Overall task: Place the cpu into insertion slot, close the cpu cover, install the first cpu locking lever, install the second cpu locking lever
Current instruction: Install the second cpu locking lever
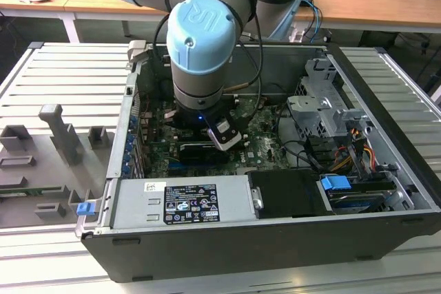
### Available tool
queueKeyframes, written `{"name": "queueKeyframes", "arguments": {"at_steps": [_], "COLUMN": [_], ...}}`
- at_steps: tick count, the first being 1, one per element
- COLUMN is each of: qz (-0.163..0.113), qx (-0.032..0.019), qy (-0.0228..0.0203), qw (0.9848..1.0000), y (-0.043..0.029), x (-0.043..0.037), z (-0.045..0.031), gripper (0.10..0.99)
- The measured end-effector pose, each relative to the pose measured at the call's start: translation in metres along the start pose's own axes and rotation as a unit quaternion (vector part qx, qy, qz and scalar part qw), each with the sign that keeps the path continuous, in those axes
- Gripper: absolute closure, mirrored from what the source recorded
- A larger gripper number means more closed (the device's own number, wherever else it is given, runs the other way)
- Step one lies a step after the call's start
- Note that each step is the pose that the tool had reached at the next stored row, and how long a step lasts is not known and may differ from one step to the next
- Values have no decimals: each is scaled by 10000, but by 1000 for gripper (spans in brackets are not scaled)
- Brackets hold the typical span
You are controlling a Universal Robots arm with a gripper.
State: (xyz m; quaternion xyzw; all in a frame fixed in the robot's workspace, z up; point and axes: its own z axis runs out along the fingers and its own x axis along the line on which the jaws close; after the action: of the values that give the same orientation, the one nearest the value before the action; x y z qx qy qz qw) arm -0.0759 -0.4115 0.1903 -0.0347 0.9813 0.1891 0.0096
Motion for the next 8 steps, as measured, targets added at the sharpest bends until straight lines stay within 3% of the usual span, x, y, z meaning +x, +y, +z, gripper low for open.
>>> {"name": "queueKeyframes", "arguments": {"at_steps": [3, 8], "qz": [-1, -1], "qx": [-16, -24], "qy": [0, -1], "qw": [10000, 10000], "y": [1, 32], "x": [15, 22], "z": [0, -75], "gripper": [980, 980]}}
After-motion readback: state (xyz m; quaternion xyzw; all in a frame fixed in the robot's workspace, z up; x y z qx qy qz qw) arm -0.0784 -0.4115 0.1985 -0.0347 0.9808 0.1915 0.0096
